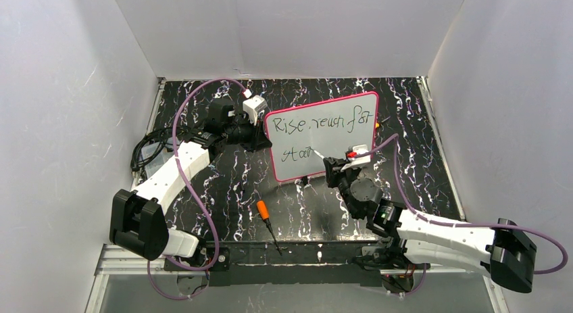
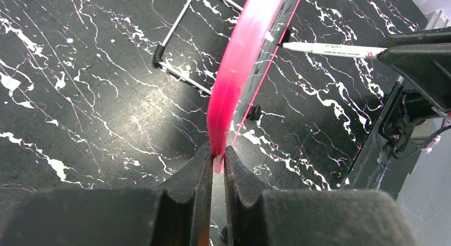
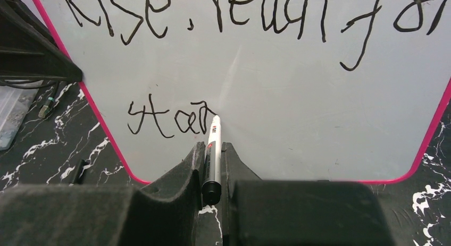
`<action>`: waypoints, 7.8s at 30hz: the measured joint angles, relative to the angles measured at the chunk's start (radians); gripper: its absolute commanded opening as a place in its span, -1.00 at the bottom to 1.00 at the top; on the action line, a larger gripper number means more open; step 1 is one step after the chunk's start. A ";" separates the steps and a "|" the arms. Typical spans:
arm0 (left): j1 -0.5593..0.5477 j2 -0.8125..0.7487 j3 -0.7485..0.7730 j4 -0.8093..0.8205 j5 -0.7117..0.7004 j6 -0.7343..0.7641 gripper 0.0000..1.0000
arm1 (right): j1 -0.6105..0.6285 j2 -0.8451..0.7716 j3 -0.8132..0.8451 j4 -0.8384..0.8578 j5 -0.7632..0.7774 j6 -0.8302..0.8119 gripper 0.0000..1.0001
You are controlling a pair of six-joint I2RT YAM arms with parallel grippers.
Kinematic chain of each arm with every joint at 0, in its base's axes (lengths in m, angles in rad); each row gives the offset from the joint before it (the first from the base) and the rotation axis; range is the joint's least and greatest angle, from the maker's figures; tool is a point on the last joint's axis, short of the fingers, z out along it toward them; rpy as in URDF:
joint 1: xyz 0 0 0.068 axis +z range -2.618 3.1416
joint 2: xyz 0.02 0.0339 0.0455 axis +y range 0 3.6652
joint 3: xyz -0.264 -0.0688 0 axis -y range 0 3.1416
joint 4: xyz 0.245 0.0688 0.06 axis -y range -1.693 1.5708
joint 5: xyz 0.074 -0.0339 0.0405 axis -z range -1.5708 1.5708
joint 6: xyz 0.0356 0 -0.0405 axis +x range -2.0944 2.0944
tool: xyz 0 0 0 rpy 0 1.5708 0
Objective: Write a sentence on the whiteboard
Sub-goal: Write a sentence on the whiteboard, then pick up the pen cap from the center of the board, then close the whiteboard marker.
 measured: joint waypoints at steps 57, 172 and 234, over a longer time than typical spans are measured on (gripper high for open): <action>0.000 0.001 0.000 0.001 -0.002 0.000 -1.00 | -0.013 0.005 -0.006 -0.081 0.003 0.048 -0.97; -0.049 0.134 -0.233 -0.288 -0.686 -0.578 -0.50 | -0.014 -0.426 0.061 -0.641 -0.295 0.162 -0.97; -0.481 -0.607 -0.313 -0.209 -0.004 -0.040 -1.00 | -0.018 -0.004 0.716 -1.027 -0.885 0.328 -0.97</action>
